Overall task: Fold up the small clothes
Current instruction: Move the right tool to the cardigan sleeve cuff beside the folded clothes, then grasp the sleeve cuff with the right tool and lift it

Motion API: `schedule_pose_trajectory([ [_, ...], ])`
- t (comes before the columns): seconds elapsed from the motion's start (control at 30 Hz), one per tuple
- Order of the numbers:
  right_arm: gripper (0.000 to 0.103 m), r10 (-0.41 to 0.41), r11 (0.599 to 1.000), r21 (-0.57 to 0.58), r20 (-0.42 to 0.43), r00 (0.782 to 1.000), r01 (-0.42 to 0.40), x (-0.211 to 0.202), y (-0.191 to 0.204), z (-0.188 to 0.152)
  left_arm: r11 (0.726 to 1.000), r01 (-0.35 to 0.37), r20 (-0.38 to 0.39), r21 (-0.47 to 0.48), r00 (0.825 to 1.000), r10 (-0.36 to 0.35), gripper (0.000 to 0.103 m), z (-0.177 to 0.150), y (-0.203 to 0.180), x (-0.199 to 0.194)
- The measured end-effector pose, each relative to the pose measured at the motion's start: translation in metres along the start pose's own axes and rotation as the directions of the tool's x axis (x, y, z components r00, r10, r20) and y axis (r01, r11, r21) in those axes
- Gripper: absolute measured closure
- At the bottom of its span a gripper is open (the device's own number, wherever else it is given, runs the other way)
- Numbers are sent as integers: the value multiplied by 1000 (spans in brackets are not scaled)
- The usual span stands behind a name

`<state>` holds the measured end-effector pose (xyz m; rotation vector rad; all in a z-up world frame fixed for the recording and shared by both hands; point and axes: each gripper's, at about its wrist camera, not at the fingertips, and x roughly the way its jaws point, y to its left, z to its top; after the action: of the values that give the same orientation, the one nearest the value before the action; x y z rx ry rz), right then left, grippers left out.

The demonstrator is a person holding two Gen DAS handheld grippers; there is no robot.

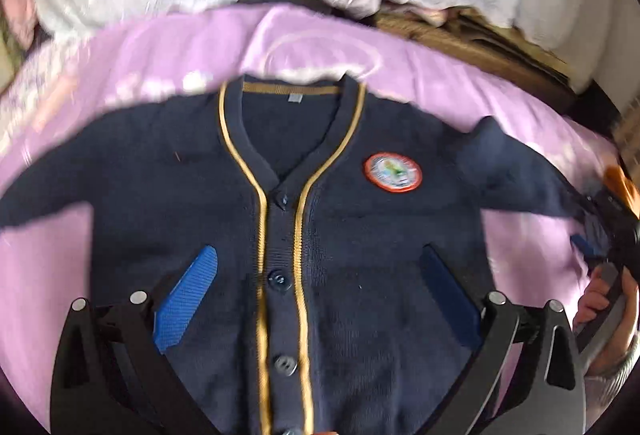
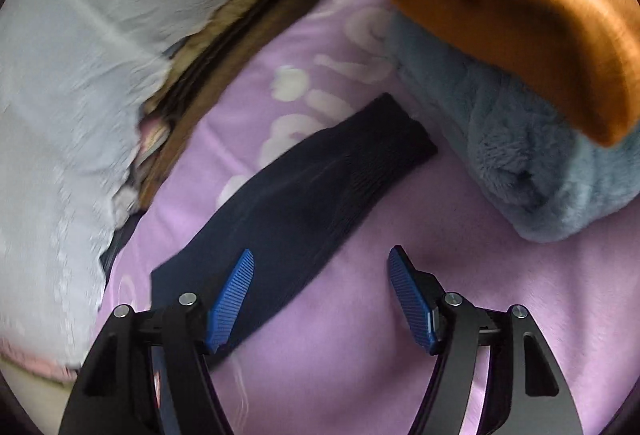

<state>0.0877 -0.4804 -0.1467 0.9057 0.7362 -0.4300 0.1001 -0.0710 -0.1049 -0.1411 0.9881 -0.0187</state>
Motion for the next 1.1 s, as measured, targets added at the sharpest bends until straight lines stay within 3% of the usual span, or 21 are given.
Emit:
schedule_pose_trajectory([
  [0.13,31,-74,997,23,91,993,72,14,7,6,999,-39,-102,-7,994,38,4,-13,6,50],
  [0.23,35,-104,993,-30,158,982,110,23,11,10,993,-100,-41,63,994,103,4,-16,-6,48],
  [0.27,47,-111,992,-46,183,977,121,25,11,11,992,-105,-35,75,994,108,4,-16,-8,49],
  [0.3,69,-119,990,-53,206,971,132,25,10,12,991,-108,-33,81,993,111,4,-16,-10,49],
  [0.37,93,-45,998,-37,194,980,53,25,1,16,993,-94,-40,66,995,97,4,-14,-7,49],
  [0.53,94,77,996,-54,289,954,-64,-22,-1,16,996,-77,-112,45,990,82,4,2,-4,53],
  [0.63,94,54,994,-106,362,931,-17,-49,5,9,999,-28,-114,17,993,30,4,24,-11,45],
  [0.73,93,-100,974,-163,303,948,155,-20,4,1,1000,-11,-110,26,994,14,4,50,-31,50],
  [0.77,93,-137,977,-129,224,965,169,-2,-7,4,999,-8,-118,44,993,13,4,54,-39,56],
  [0.8,93,-118,989,-70,170,978,131,5,-20,9,997,-18,-141,74,990,28,4,56,-49,69],
  [0.87,93,-65,997,-17,162,985,69,1,-29,15,989,-86,-197,116,974,108,4,54,-61,97],
  [0.93,93,-71,996,-36,169,983,78,0,-29,14,977,-141,-121,159,979,162,4,45,-69,101],
  [1.0,93,-42,998,-42,178,983,50,-2,-24,12,971,-142,-92,190,983,162,4,41,-70,95],
  [1.1,93,44,994,-106,177,983,-25,-15,-12,7,983,-84,-90,161,991,99,5,44,-50,77],
])
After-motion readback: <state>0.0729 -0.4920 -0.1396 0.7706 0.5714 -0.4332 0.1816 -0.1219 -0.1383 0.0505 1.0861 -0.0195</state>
